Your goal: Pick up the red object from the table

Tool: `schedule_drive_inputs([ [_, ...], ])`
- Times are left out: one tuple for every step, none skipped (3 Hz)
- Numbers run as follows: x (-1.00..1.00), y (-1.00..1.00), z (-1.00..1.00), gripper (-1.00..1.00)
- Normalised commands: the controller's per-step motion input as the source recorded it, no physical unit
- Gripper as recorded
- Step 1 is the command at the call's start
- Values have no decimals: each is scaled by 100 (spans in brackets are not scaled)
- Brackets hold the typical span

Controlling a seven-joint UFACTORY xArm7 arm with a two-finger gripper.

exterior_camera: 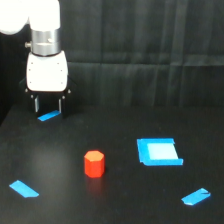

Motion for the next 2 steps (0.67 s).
schedule_drive_inputs([
  [53,-17,-25,99],
  [47,-26,-28,100],
])
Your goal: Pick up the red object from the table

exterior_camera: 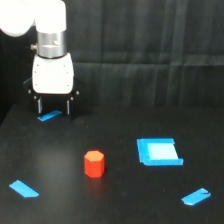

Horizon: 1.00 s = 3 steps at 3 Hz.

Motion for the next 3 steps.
schedule_drive_inputs([
  [83,-57,-20,100],
  [82,-69,-6,100],
  [79,-74,-7,98],
])
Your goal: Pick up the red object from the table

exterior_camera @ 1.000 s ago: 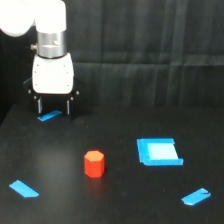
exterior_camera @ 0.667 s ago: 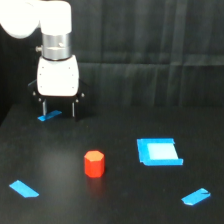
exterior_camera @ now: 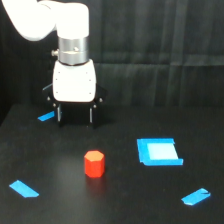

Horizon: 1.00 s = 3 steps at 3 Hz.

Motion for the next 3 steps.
schedule_drive_inputs([
  [85,-73,10,100],
  [57,-81,11,100],
  [35,-88,13,100],
])
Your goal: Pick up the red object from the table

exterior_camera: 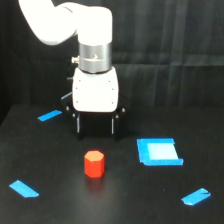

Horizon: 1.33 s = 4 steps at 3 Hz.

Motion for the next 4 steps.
schedule_drive_inputs([
  [32,-73,9,97],
  [26,-78,-5,100],
  [11,-76,3,98],
  [-11,-74,16,96],
])
